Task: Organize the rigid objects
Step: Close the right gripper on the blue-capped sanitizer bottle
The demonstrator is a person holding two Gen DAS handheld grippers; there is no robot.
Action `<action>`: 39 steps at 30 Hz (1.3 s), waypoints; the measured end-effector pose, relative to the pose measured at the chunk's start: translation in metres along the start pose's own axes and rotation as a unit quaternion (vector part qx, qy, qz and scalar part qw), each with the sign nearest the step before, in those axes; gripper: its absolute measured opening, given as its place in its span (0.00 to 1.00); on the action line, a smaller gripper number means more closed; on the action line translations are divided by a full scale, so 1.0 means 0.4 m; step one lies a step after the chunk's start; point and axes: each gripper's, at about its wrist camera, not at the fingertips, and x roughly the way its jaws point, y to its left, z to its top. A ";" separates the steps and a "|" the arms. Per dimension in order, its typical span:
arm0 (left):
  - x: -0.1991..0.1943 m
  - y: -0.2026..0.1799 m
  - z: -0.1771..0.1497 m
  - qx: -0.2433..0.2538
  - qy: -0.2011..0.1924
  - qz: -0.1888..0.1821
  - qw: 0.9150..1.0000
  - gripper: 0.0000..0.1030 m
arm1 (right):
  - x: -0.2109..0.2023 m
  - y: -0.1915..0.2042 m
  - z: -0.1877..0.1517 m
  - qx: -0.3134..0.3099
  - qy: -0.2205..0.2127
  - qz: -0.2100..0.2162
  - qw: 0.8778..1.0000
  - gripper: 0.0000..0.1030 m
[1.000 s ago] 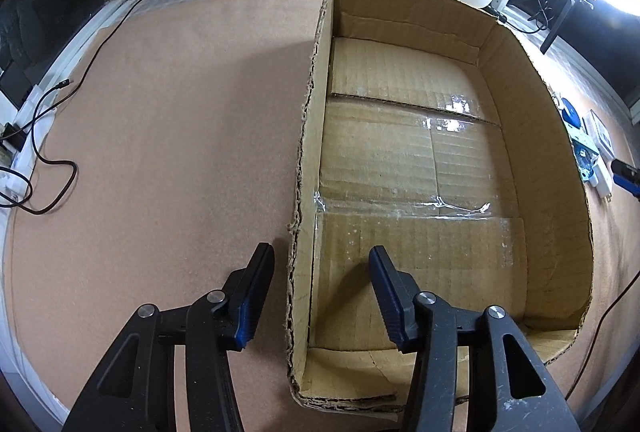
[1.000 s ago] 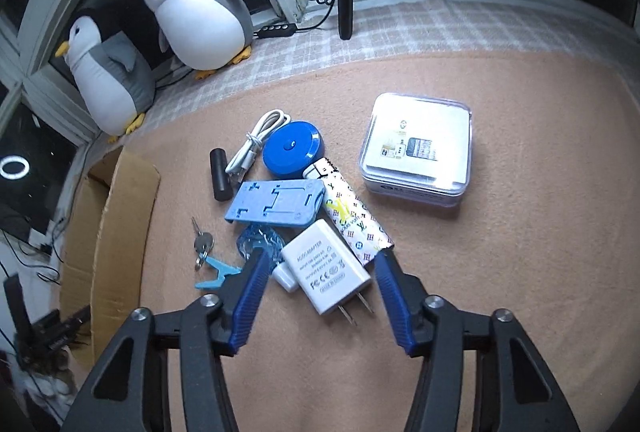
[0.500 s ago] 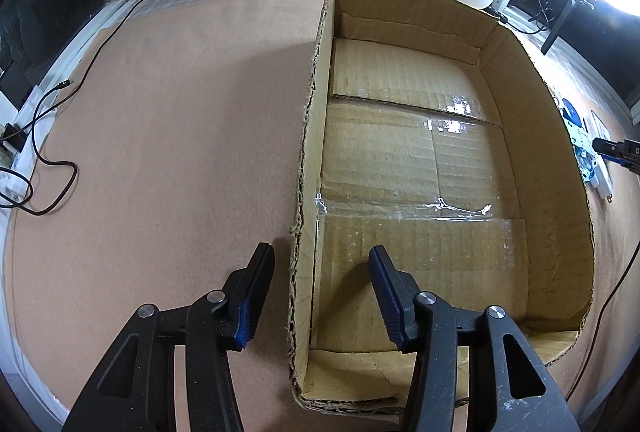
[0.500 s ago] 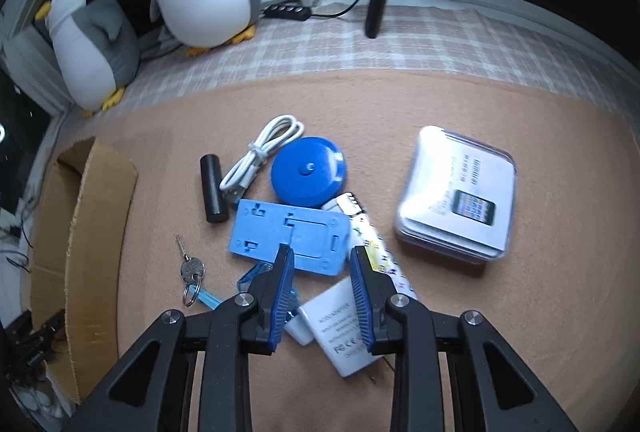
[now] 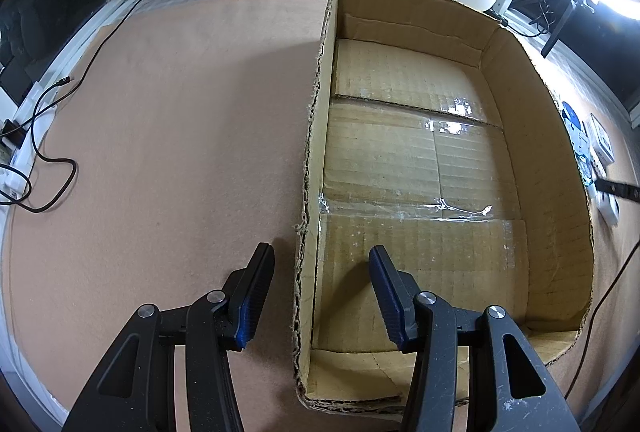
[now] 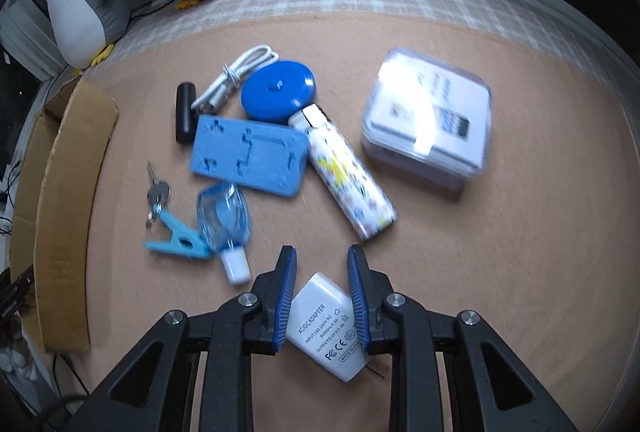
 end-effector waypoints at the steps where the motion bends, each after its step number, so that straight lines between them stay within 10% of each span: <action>1: 0.000 0.001 0.000 0.000 0.000 0.000 1.000 0.52 | -0.004 -0.001 -0.006 0.004 0.002 0.003 1.000 0.23; 17: 0.001 0.002 -0.002 -0.002 -0.002 -0.001 1.000 0.52 | 0.038 0.104 0.081 0.055 -0.018 0.099 0.993 0.24; 39: 0.003 0.003 -0.002 0.000 -0.003 0.001 1.000 0.52 | 0.005 0.119 0.025 -0.005 -0.021 0.049 0.999 0.32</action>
